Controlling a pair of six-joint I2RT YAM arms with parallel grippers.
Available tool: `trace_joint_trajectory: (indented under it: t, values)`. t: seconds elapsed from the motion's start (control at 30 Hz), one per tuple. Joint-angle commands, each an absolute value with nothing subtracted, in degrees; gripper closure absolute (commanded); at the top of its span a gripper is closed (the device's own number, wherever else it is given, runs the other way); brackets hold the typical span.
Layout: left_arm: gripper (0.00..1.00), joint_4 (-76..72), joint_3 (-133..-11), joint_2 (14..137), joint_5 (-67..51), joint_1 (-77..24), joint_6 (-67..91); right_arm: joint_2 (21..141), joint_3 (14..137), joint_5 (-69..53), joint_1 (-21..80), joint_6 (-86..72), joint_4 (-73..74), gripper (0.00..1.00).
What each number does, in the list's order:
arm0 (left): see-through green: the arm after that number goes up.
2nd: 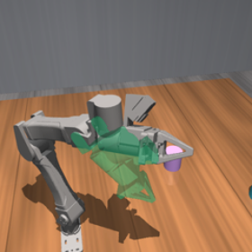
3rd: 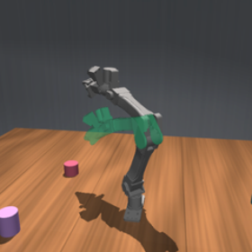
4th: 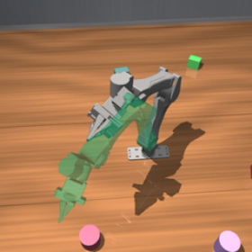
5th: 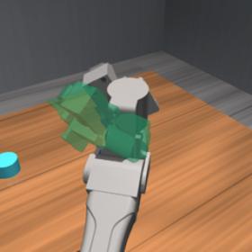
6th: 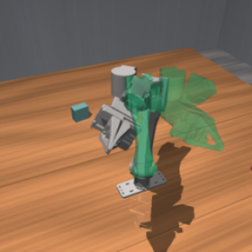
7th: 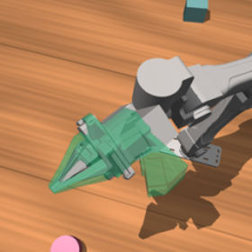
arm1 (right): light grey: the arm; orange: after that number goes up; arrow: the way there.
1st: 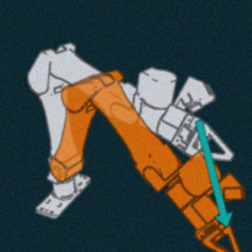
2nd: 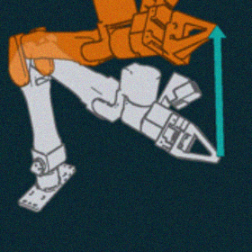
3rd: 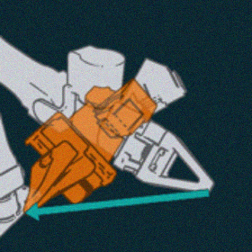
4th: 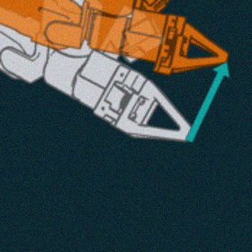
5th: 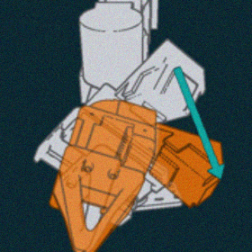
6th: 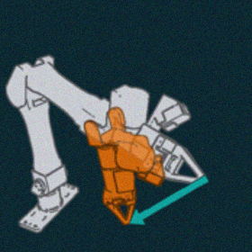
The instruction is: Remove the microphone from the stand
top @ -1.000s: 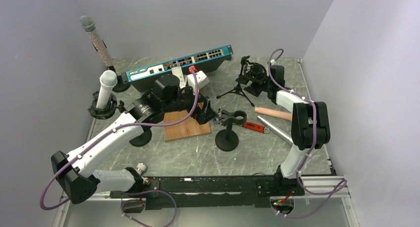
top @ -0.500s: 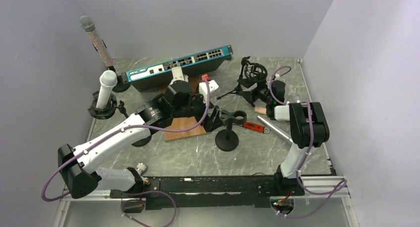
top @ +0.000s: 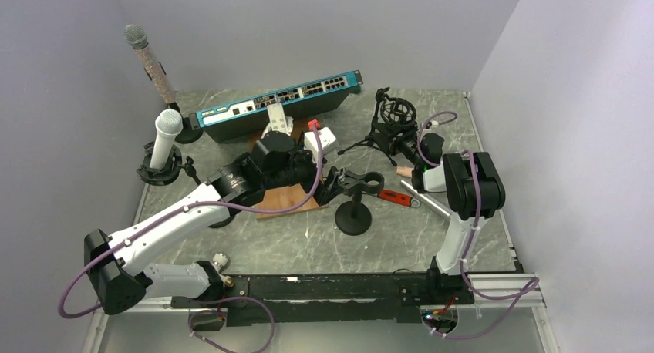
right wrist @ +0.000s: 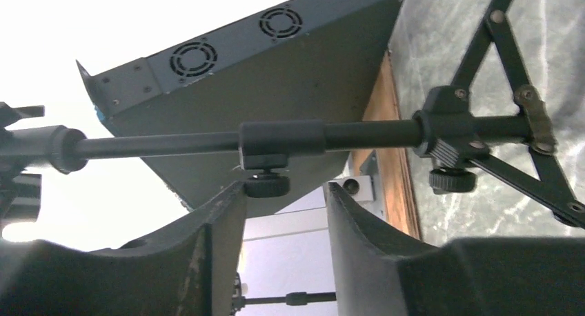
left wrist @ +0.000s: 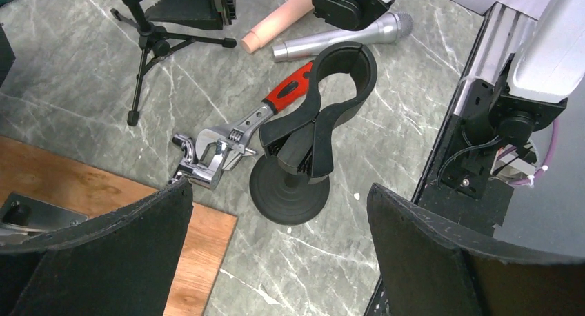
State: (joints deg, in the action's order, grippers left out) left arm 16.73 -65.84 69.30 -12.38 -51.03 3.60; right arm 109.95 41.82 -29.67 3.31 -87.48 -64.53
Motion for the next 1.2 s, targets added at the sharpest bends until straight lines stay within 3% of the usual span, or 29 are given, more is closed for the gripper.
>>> trace_joint_trajectory:
  t: [0.0, 0.13, 0.27, 0.5, 0.7, 0.97, 1.17]
  values:
    - [0.01, 15.2, -66.8, 70.0, -10.7, -51.3, 2.2, 112.2, 42.4, -28.0, 3.8, -89.1, -70.9, 0.59]
    - [0.01, 15.7, -67.2, 69.9, -10.7, -51.3, 2.2, 112.1, 42.9, -28.8, 3.8, -87.0, -68.4, 0.75]
    - [0.01, 15.2, -66.8, 69.6, -10.2, -51.3, 2.2, 109.3, 42.6, -28.3, 3.9, -83.0, -63.0, 1.0]
    - [0.01, 17.0, -68.2, 68.2, -9.3, -51.4, 3.5, 99.5, 48.9, -24.5, 4.3, -61.0, -34.3, 1.0]
    - [0.01, 17.4, -68.8, 66.1, -9.6, -51.3, 4.7, 95.9, 59.4, -13.4, 8.4, -40.3, -8.9, 1.0]
    - [0.01, 18.6, -70.0, 66.1, -11.6, -51.3, 6.7, 95.3, 62.4, -7.8, 8.7, -36.2, -1.0, 1.0]
    - [0.01, 18.0, -70.0, 65.7, -14.0, -50.9, 8.0, 95.5, 60.0, -16.0, 7.4, -41.2, -7.8, 1.0]
